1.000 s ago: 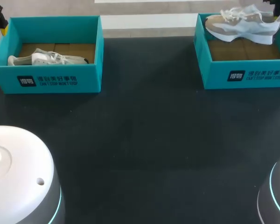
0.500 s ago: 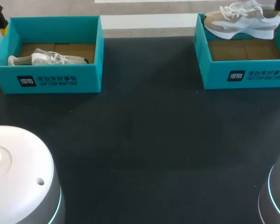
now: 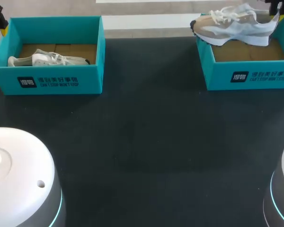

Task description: Take the shoe out of the shoebox, open the shoe tongue, remove and reinsert the insole, then place the shoe into the shoebox

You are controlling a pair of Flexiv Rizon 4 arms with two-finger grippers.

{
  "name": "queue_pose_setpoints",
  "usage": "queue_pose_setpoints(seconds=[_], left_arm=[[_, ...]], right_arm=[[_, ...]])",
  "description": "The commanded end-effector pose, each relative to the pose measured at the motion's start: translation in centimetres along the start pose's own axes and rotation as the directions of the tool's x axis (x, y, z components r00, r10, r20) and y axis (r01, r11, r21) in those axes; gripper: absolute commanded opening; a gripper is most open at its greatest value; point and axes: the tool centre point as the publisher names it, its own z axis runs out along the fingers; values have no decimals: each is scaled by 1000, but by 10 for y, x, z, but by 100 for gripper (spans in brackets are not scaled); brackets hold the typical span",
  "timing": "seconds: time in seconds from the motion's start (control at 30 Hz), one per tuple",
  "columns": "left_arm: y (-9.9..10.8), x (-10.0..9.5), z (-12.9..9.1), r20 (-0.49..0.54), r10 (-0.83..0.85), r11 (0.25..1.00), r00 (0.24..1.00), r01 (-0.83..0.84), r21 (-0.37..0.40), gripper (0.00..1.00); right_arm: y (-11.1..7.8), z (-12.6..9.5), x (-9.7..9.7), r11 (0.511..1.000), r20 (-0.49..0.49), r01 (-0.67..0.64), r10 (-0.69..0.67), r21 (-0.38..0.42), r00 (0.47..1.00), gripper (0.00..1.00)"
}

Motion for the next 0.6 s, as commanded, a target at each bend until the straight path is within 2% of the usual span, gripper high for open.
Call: queue_pose_setpoints(seconds=[0.03,0.27,0.6], left_arm=[[0,0,0,-2,1,1000,1000,-1,-1,100],[0,0,0,-2,1,1000,1000,-1,-1,100],[0,0,0,-2,1,1000,1000,-1,-1,100]], right_arm=[[-35,-22,13,996,9,-3,4,-93,1000,0],[-86,-51,44,995,60,-21,27,-95,998,0],[-148,-76,81,996,60,-60,65,-71,996,0]])
